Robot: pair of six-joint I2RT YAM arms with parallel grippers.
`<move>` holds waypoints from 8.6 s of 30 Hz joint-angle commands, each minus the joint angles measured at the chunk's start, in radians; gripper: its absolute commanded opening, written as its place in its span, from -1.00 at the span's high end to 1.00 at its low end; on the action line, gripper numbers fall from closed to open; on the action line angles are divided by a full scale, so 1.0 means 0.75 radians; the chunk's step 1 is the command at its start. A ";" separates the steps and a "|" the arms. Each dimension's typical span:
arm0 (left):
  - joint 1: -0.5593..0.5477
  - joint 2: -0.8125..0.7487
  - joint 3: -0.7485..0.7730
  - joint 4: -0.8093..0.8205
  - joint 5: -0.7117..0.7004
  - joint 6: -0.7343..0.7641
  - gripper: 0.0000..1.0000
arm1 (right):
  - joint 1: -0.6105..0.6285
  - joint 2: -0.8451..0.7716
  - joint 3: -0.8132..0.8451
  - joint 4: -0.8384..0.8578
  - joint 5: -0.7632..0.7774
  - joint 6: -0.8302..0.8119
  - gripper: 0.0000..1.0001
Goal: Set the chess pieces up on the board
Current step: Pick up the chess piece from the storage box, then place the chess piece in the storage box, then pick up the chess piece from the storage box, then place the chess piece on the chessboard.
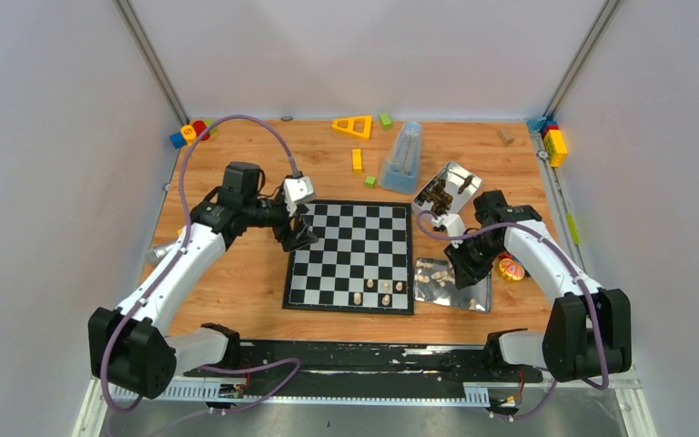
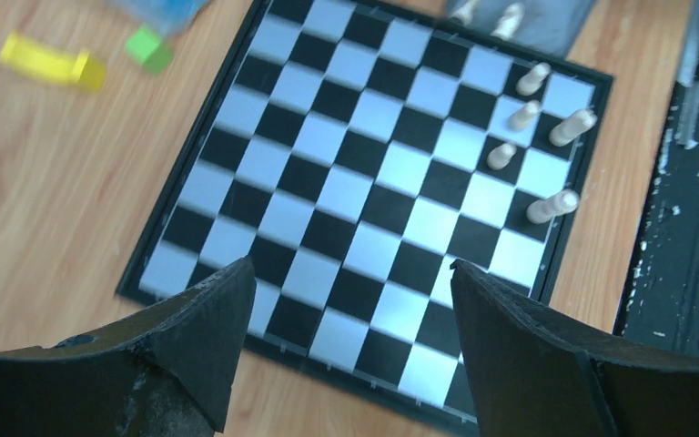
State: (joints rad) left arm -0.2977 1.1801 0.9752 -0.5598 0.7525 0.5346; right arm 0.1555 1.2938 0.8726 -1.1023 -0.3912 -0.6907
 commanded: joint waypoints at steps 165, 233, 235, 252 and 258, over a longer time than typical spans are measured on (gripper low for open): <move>-0.718 0.946 0.418 1.382 0.130 -1.270 1.00 | -0.318 -0.067 0.090 0.224 -0.974 0.011 0.47; 0.442 -0.173 -0.185 0.261 -0.158 -0.295 1.00 | 1.054 1.180 1.440 -0.497 0.441 -0.002 0.91; 0.473 -0.179 -0.186 0.270 -0.159 -0.305 1.00 | 1.072 1.200 1.449 -0.513 0.462 -0.010 0.91; 0.497 -0.187 -0.187 0.311 -0.159 -0.333 1.00 | 1.222 1.320 1.525 -0.566 0.622 -0.012 0.87; 0.499 -0.189 -0.189 0.317 -0.152 -0.330 1.00 | 1.253 1.344 1.528 -0.577 0.636 -0.013 0.83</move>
State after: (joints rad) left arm 0.0662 1.0672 0.8375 -0.3588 0.6212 0.2939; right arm 1.0805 2.2856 1.9785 -1.5082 0.0544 -0.6899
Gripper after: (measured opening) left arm 0.232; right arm 0.135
